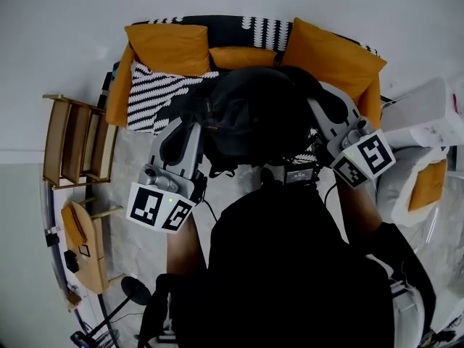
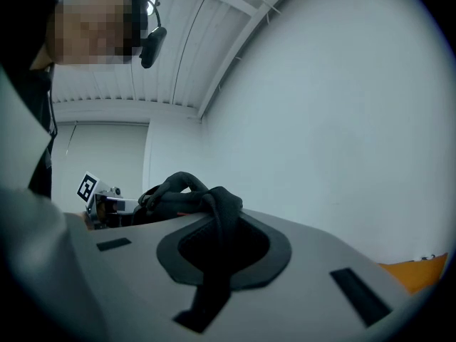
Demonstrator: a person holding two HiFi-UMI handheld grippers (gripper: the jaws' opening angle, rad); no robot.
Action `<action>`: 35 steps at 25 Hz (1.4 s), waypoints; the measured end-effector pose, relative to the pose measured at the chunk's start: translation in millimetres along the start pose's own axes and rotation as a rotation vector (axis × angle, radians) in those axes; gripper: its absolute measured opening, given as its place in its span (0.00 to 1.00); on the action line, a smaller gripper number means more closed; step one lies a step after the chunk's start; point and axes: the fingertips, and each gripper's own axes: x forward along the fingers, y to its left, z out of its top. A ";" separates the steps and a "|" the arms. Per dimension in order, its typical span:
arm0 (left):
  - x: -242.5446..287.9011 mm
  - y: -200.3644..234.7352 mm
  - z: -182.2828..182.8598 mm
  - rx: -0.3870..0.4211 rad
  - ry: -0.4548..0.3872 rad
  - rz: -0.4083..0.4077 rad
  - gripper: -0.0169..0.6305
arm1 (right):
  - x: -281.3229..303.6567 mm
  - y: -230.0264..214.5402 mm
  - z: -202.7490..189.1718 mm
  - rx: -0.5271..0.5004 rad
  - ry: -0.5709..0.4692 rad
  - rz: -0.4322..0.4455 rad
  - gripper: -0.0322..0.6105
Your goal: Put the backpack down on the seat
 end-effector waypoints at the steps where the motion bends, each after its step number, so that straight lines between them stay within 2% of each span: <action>1: 5.6 2.9 0.2 -0.003 -0.003 0.006 0.09 | 3.6 -4.9 0.4 0.002 -0.001 0.001 0.12; 14: 70.8 50.9 -12.5 -0.013 0.042 -0.001 0.09 | 46.8 -54.7 -12.6 0.051 0.020 -0.040 0.12; 21: 103.4 85.9 -26.9 -0.024 0.085 -0.075 0.09 | 73.0 -75.2 -32.5 0.098 0.047 -0.067 0.12; 26: 127.4 112.3 -41.3 0.006 0.132 -0.136 0.09 | 91.7 -85.6 -50.8 0.111 0.063 -0.090 0.12; 35: 168.2 167.6 -71.4 -0.030 0.218 -0.217 0.09 | 136.5 -110.5 -86.5 0.186 0.100 -0.149 0.12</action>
